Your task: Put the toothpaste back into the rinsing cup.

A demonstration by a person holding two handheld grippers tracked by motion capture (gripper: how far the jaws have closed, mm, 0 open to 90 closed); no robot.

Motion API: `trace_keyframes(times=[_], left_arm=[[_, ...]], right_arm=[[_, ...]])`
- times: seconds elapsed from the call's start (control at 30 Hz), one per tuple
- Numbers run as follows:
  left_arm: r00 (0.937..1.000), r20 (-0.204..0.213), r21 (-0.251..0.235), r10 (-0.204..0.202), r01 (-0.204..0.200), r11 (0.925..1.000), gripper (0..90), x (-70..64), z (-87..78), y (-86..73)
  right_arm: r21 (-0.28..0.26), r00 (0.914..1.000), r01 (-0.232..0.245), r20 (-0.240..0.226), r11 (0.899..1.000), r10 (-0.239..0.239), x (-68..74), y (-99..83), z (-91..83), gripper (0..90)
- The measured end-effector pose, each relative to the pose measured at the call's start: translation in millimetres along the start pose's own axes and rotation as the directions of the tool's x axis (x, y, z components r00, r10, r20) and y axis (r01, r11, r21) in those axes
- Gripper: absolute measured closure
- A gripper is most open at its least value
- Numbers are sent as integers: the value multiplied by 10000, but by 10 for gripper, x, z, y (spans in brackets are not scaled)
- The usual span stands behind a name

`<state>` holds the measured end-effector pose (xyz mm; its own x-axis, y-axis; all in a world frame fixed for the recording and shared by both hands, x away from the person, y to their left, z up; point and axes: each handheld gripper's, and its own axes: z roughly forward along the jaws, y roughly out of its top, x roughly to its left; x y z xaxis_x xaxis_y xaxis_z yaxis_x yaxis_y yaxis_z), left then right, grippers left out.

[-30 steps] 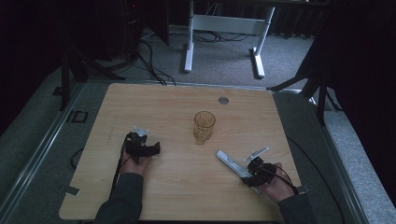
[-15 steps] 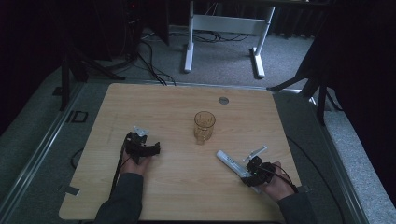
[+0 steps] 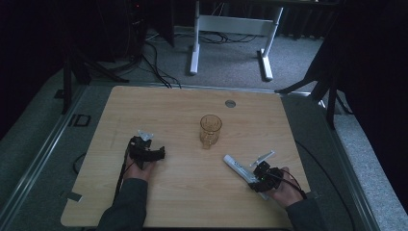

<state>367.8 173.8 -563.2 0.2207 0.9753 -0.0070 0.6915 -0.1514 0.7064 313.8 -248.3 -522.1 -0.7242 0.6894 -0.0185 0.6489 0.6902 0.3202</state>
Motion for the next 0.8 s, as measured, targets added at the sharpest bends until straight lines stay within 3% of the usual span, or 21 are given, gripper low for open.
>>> trace_keyframes(times=[0.47,0.8], left_arm=[[10000,-1,-13,-14,14,10000,141,-1,1,0],[10000,0,-11,-11,11,10000,141,0,1,0]], right_arm=[[-229,9999,11,135,9997,-8,26,-23,-17,661],[-704,9997,-16,247,9975,33,30,-55,-59,743]])
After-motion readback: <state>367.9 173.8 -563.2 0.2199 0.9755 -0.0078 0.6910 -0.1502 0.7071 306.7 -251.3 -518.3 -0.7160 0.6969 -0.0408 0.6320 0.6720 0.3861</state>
